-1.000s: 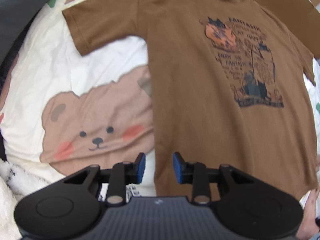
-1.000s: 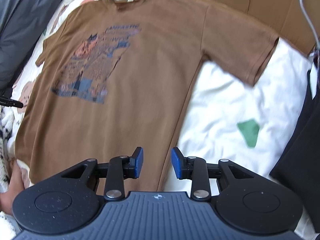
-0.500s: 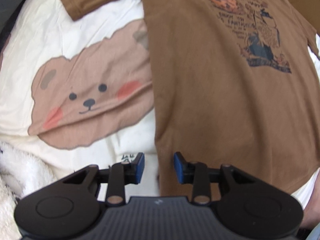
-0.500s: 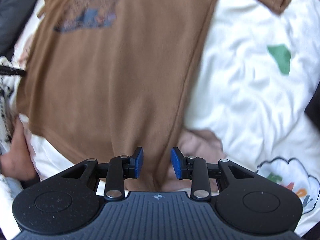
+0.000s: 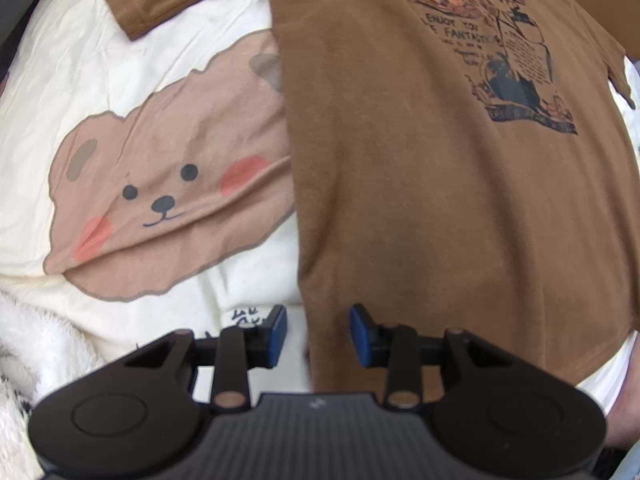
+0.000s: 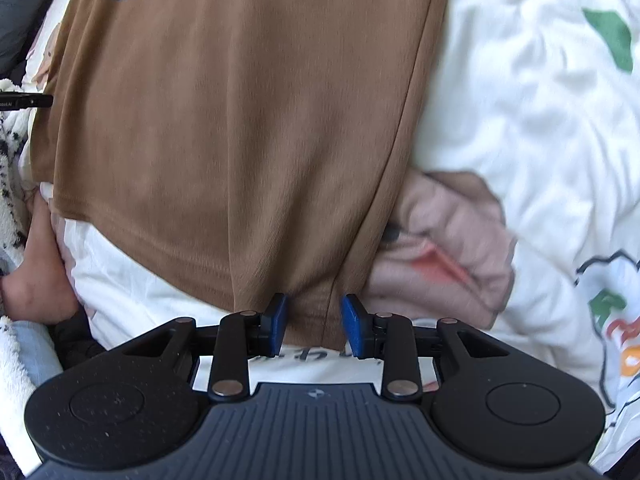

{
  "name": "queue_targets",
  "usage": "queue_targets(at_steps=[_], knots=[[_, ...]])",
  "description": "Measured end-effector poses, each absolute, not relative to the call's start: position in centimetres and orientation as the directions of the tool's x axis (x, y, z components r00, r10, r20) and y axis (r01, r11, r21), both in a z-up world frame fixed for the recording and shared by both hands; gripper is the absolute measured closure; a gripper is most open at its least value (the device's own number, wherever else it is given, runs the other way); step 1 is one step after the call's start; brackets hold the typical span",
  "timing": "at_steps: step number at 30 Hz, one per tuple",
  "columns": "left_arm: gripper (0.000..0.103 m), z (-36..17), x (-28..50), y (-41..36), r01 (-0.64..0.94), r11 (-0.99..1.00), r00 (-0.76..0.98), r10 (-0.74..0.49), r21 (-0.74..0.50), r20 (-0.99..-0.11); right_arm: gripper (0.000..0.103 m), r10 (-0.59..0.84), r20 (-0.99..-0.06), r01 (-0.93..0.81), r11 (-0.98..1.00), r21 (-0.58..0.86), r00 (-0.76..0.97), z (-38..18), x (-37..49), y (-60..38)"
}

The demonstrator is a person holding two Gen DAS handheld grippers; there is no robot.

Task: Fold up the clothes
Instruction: 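Grasp the shirt hem with both tools and lift it off the duvet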

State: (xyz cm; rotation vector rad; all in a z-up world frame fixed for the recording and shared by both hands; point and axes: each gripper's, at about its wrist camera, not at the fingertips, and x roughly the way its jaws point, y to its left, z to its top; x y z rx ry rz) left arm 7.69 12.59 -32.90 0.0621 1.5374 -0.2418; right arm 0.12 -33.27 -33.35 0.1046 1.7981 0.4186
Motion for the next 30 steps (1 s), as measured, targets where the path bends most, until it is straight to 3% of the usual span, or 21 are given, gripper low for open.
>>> queue_targets(at_steps=[6,7,10,11,20,30], knots=[[0.065,-32.7,7.3,12.7,0.203,0.972,0.011,-0.120,-0.115,-0.993,0.068,0.279,-0.919,-0.135,0.936,0.325,-0.278,-34.1,0.2,-33.0],[0.065,-32.6,7.2,12.8,0.204,0.972,0.009,-0.122,-0.118,-0.992,0.071,0.279,-0.918,-0.139,0.935,0.327,-0.283,-34.3,0.2,-32.9],[0.065,-32.5,7.0,13.2,0.204,0.972,0.007,-0.125,-0.121,-0.992,0.093,0.276,-0.916,-0.172,0.927,0.334,-0.292,-34.3,0.3,-32.8],[0.065,-32.4,6.9,13.4,0.202,0.972,0.005,-0.125,-0.122,-0.992,0.095,0.266,-0.918,-0.193,0.924,0.330,-0.295,-34.2,0.3,-33.0],[0.060,-32.1,6.2,15.3,0.204,0.974,-0.011,-0.104,-0.104,-0.995,0.097,0.235,-0.917,-0.228,0.921,0.316,-0.321,-33.9,-0.2,-36.4],[0.057,-31.4,4.7,17.7,0.211,0.951,-0.105,-0.206,-0.224,-0.973,0.097,0.142,-0.926,-0.312,0.915,0.258,-0.350,-33.8,0.3,-37.2]])
